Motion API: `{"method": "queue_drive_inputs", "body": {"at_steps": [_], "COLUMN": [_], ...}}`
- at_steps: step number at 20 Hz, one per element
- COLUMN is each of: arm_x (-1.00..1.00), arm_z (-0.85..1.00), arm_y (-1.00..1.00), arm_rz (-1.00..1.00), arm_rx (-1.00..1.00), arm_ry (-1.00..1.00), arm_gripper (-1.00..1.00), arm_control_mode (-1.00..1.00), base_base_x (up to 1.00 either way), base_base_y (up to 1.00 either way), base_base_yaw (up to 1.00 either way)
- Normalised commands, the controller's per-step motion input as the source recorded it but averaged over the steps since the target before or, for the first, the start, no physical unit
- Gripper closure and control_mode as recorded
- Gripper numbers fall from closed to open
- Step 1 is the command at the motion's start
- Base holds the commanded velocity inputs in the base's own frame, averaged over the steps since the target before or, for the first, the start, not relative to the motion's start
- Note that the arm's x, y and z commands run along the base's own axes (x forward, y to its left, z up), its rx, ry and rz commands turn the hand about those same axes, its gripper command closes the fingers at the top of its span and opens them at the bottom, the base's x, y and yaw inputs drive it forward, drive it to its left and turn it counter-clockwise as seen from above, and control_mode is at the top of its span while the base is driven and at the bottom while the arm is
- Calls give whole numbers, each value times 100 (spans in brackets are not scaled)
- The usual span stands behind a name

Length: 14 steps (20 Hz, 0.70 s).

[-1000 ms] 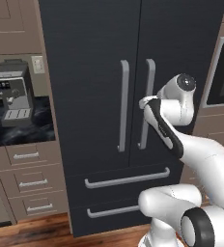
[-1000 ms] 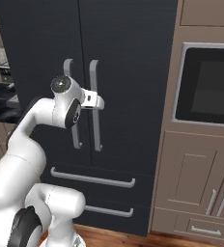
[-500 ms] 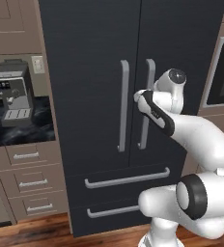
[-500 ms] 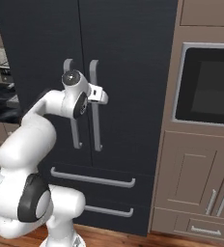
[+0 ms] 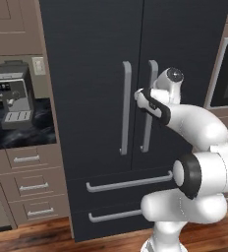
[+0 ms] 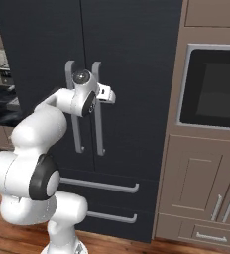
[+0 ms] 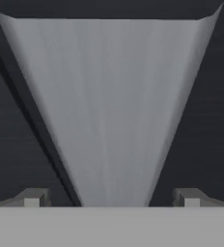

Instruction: Open the fridge, grab two sodas, and place both sodas inside the bowl with ice on the dining counter.

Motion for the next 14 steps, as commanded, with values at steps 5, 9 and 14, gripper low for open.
{"method": "queue_drive_inputs", "body": {"at_steps": [5,9,14], "arm_x": [34,27,16], "arm_z": [-12,-15,-3], "arm_y": [-14,0,0], "arm_rz": [0,0,0], "arm_rx": [0,0,0], "arm_ry": [0,0,0], "arm_gripper": [-100,100,100], "arm_control_mode": [-100,-100,-100], "base_base_x": [0,0,0], "base_base_y": [0,0,0], "base_base_yaw": [0,0,0]}}
